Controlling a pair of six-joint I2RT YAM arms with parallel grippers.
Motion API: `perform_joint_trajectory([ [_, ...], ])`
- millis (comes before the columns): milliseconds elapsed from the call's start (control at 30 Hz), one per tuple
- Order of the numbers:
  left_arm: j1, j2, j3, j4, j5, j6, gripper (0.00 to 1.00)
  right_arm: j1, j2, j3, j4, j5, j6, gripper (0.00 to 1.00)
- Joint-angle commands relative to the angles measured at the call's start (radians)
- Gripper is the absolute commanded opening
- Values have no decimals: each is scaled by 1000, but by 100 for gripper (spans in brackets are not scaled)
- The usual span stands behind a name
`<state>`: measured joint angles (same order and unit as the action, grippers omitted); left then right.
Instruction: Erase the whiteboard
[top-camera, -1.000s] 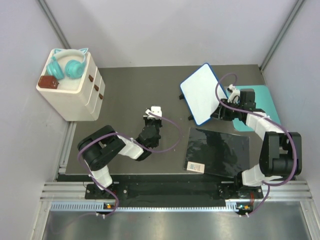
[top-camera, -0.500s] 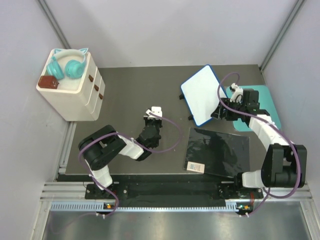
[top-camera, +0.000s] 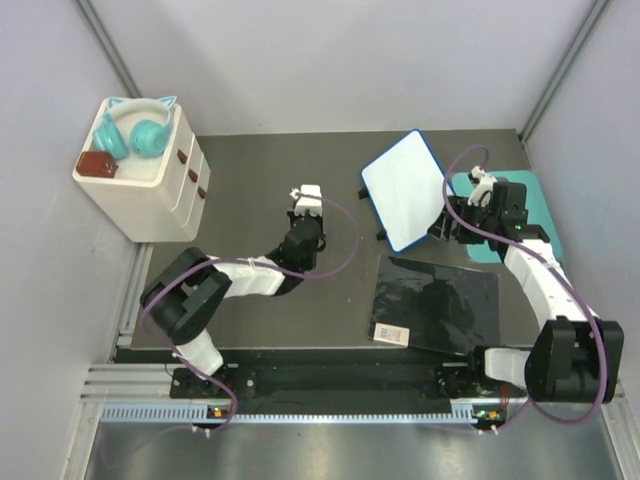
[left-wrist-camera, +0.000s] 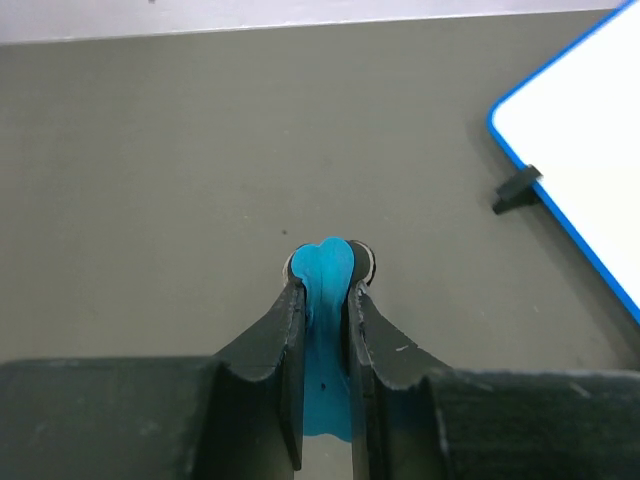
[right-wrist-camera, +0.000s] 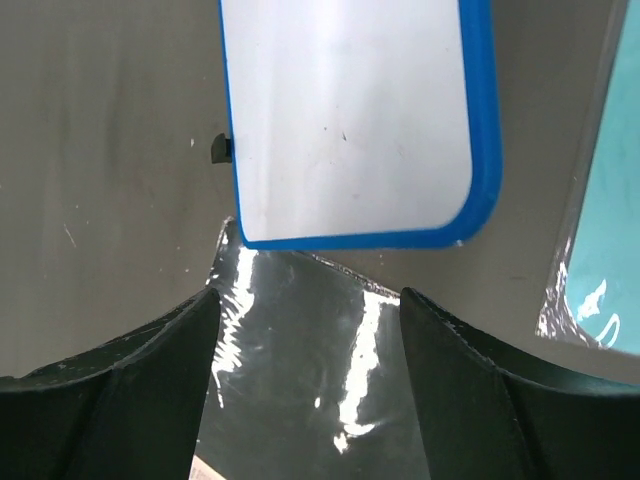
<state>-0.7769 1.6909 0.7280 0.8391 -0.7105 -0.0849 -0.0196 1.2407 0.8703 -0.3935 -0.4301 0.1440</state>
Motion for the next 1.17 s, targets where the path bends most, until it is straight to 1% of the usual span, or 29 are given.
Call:
perform_joint_trajectory([
  [0, 62, -46, 129, -430, 60, -164, 8, 15, -137, -13, -48, 60, 46, 72],
  [67, 77, -30, 178, -480, 46, -158, 8, 15, -176, -30, -64, 60, 71, 72],
  [133, 100, 4, 227, -602, 43, -164, 9, 15, -228, -42, -77, 63, 84, 73],
  [200, 117, 30, 306, -694, 83, -183, 10, 15, -262, -54, -91, 60, 89, 75],
  [233, 135, 53, 329, -769, 147, -190, 14, 15, -288, -66, -90, 57, 94, 77],
  [267, 143, 62, 364, -796, 175, -200, 35, 15, -299, -73, -91, 51, 91, 83],
  [333, 159, 73, 376, -824, 229, -228, 99, 15, -322, -92, -90, 36, 86, 87],
  [500, 166, 58, 373, -831, 235, -227, 99, 15, -363, -123, -56, 53, 97, 93],
  [533, 169, 44, 373, -833, 236, -228, 99, 15, -366, -125, -50, 57, 101, 99],
  [633, 198, 10, 370, -845, 296, -245, 99, 15, -363, -131, -28, 63, 104, 99],
  [667, 211, 4, 373, -894, 343, -253, 99, 15, -362, -132, -27, 67, 108, 99],
  [700, 234, -3, 370, -905, 374, -269, 99, 15, -362, -136, -25, 76, 111, 99],
  [767, 251, -45, 329, -896, 448, -271, 99, 15, -368, -140, -12, 79, 121, 99],
  [867, 271, -135, 214, -803, 483, -277, 99, 15, -369, -154, 2, 76, 129, 99],
  [900, 278, -181, 188, -772, 483, -277, 99, 15, -365, -157, 2, 74, 128, 99],
  [1000, 289, -253, 96, -743, 461, -289, 99, 15, -357, -168, 7, 73, 124, 99],
  [1133, 298, -310, 65, -749, 425, -296, 99, 15, -356, -185, 33, 77, 128, 99],
])
